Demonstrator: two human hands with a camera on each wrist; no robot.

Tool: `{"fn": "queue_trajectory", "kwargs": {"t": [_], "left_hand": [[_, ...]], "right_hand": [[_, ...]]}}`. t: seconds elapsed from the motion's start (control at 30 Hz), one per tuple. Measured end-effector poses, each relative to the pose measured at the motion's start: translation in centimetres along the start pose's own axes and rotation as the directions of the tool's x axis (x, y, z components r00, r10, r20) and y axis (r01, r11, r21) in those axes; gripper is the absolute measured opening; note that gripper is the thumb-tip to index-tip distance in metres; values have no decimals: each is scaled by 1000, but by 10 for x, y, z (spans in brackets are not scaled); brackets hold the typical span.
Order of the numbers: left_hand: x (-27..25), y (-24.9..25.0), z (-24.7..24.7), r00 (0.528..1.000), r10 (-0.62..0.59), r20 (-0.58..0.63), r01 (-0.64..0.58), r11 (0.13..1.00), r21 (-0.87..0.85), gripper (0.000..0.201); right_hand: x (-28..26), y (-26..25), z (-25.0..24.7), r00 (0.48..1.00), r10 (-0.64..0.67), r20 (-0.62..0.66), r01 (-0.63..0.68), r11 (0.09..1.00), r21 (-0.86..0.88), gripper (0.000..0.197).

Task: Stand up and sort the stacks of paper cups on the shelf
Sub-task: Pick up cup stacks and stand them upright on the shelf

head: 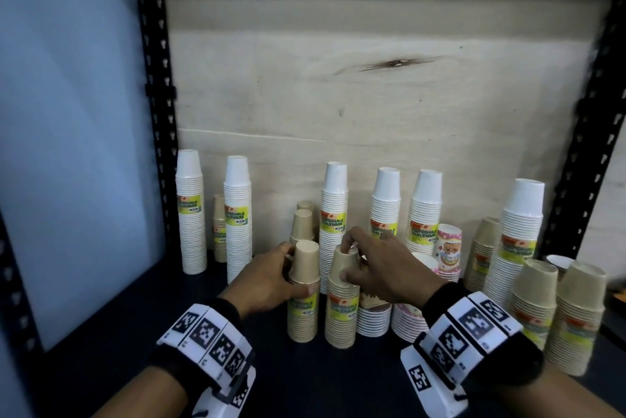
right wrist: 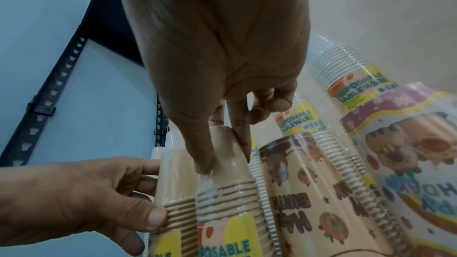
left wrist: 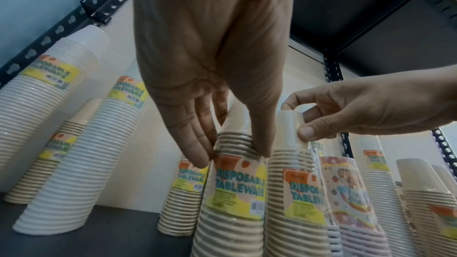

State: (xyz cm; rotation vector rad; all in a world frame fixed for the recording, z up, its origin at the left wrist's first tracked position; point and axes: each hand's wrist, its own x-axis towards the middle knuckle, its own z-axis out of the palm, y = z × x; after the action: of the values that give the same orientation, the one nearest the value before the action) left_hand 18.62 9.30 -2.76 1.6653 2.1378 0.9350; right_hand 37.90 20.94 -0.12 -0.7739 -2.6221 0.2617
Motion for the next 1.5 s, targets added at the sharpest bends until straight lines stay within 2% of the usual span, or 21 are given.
{"fn": "queue_trajectory", "kwargs": {"t": [0.17,0.3,0.43,0.5,0.7,0.8,0.93,1.03,1.23,1.5], "left_hand": [[-2,0,-4,999,-5,36,5,1000,13,83],[-4,-8,-26,998,-48,41,47,998,40,85],[-1,-23,-69,995,-84,-59,90,991,103,74],[1,-28,-95,987,-98,-127,113,986,119,64],[15,-35,-171,930,-113,-350,183,968,174,38],[30,-41,-197,888,-103,-448,229,944,238,41],[54,-52,-216,841,-72,-537,270,915,300,64],[70,-58,-221,853,-48,-520,261,902,344,73],[90,-66,-222,879,-64,-472,256,899,354,65],[95,-82,-225,892,-85,-445,257,904,342,30]], "right_hand": [[-2,-2,-2,1000,-2,1,2,1000,-6,34],[0,-7,-10,999,9,52,-5,998,-61,34],[12,-28,-37,993,23,116,-5,988,-156,36],[25,-41,-49,994,2,109,16,987,-161,37],[85,-82,-68,995,-56,80,69,982,-174,40],[116,-104,-67,994,-91,67,102,976,-192,46],[155,-122,-61,989,-101,107,122,971,-205,56],[179,-129,-59,985,-125,122,149,966,-210,59],[211,-137,-49,967,-189,169,221,955,-199,54],[234,-143,-35,957,-244,153,266,953,-142,30]]}}
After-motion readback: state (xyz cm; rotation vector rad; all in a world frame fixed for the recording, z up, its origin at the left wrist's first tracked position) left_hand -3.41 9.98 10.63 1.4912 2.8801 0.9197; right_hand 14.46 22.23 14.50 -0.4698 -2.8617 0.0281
